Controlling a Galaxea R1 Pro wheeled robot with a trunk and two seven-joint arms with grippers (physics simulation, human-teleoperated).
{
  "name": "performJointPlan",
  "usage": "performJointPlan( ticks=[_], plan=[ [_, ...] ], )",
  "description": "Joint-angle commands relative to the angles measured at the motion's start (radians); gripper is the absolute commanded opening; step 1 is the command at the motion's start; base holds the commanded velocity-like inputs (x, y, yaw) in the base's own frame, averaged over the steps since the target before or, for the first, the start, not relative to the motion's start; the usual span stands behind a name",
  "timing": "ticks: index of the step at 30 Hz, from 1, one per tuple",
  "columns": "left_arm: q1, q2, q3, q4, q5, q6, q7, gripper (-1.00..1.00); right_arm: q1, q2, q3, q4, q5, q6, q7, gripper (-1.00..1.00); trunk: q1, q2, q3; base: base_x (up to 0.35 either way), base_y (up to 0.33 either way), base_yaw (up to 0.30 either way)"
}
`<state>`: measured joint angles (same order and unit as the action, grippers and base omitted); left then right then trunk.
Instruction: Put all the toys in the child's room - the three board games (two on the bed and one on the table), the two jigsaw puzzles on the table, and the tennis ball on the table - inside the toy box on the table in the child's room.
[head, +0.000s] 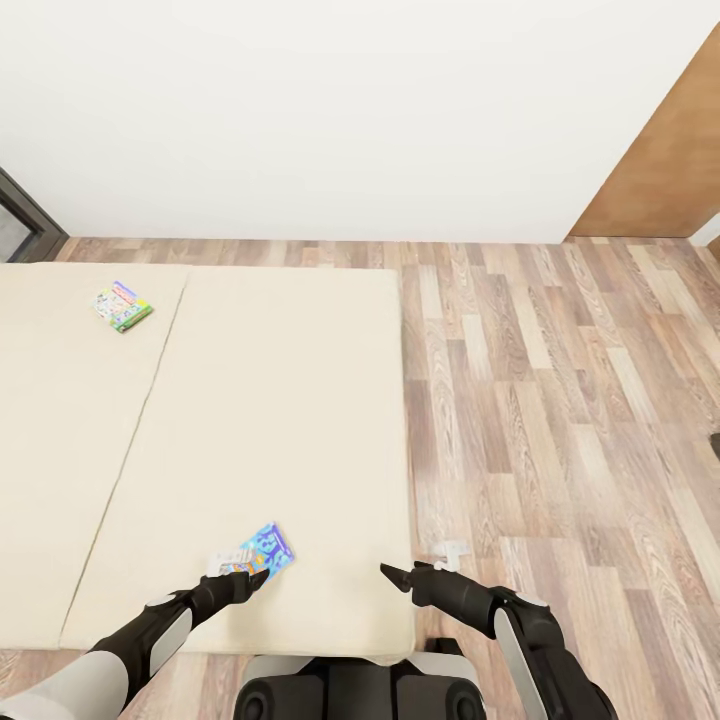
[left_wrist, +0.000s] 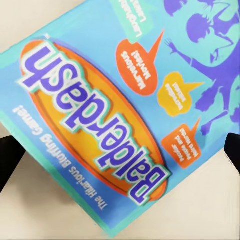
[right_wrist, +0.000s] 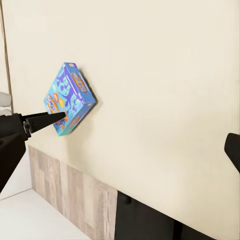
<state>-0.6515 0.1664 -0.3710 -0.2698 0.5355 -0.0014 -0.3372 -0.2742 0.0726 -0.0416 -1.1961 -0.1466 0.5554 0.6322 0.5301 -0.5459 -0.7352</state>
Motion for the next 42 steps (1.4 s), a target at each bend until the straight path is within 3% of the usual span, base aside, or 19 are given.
performJointPlan(
  ticks=[1,13,42],
  plan=[
    [0.0,0.001,-0.006,0.0,0.008,0.0,-0.002,1.0,0.0,0.001,-0.003,0.0,-0.005,0.008,0.002,1.0,0.0,-0.001,-0.001,0.0,-0.023,0.0],
    [0.0,0.001,-0.005,0.0,0.008,0.0,-0.002,1.0,0.0,0.001,-0.003,0.0,-0.007,0.008,0.003,1.0,0.0,-0.001,-0.001,0.0,-0.015,0.0],
    [0.0,0.001,-0.005,-0.001,0.008,0.0,-0.002,1.0,0.0,0.001,-0.003,0.001,-0.006,0.008,0.001,1.0,0.0,-0.001,-0.001,0.0,-0.114,0.0]
  ],
)
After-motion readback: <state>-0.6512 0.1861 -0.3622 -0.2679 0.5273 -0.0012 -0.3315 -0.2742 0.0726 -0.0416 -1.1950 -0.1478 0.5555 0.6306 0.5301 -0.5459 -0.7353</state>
